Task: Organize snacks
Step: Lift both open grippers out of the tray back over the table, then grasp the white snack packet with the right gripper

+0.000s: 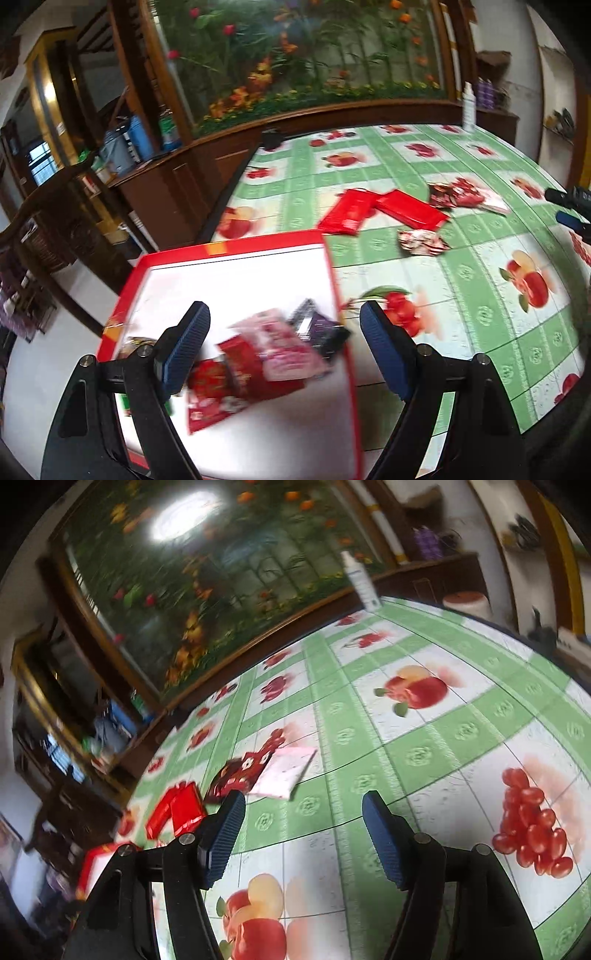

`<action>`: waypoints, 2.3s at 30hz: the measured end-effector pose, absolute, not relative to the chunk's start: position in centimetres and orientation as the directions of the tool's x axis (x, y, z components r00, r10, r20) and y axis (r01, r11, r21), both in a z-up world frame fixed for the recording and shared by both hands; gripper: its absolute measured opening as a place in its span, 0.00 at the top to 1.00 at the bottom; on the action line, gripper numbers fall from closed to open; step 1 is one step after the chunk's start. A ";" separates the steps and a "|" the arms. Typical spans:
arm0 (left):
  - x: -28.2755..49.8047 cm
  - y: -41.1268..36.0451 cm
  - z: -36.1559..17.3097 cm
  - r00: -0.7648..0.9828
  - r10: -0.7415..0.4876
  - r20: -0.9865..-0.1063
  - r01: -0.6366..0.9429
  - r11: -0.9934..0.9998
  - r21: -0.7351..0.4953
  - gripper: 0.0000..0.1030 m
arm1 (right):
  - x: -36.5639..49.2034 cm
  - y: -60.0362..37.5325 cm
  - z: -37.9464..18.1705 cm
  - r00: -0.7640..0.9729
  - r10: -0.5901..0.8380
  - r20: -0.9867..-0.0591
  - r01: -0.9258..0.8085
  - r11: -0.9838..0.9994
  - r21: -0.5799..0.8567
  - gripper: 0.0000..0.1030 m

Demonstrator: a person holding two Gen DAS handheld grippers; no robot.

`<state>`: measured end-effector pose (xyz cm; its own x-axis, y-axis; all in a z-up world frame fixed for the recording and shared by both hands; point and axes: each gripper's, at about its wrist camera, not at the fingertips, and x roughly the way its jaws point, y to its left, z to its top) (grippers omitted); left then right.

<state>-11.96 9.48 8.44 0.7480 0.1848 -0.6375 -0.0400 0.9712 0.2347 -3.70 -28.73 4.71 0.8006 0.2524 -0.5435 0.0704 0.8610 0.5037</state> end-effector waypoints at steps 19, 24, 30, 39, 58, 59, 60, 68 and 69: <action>-5.7 5.5 9.3 0.703 0.136 -0.698 0.040 0.973 0.229 0.19 | -3.7 -26.1 3.7 0.724 0.304 -0.619 0.006 0.895 0.446 0.33; -3.2 4.7 8.6 0.653 0.062 -0.754 0.058 0.990 0.132 0.19 | -3.5 -25.5 3.7 0.710 0.312 -0.631 -0.011 0.902 0.432 0.33; -0.2 2.5 7.1 0.619 -0.004 -0.786 0.072 0.996 0.052 0.19 | -3.5 -25.4 3.7 0.710 0.309 -0.632 -0.010 0.903 0.430 0.33; 5.0 3.1 3.8 0.563 -0.012 -0.826 -0.054 0.997 -0.051 0.19 | -3.4 -25.5 3.6 0.705 0.321 -0.633 -0.012 0.897 0.441 0.33; -0.3 -0.3 2.2 0.501 -0.234 -0.833 0.234 0.963 -0.130 0.19 | 9.6 -26.1 4.1 0.686 0.299 -0.663 0.050 0.890 0.453 0.71; -0.8 -0.5 2.3 0.498 -0.250 -0.830 0.253 0.958 -0.137 0.19 | 10.5 -25.8 3.5 0.675 0.307 -0.670 0.054 0.886 0.460 0.72; -1.2 -0.4 2.4 0.496 -0.263 -0.827 0.263 0.954 -0.146 0.19 | 11.1 -25.4 3.0 0.664 0.305 -0.683 0.052 0.892 0.449 0.76; -0.1 3.8 5.0 0.598 -0.182 -0.781 0.082 0.983 -0.166 0.19 | 11.0 -21.7 1.5 0.599 0.399 -0.694 -0.135 0.905 0.404 0.78; 0.3 4.2 5.2 0.607 -0.161 -0.779 0.052 0.985 -0.163 0.19 | 10.6 -21.1 1.6 0.549 0.454 -0.702 -0.190 0.885 0.425 0.78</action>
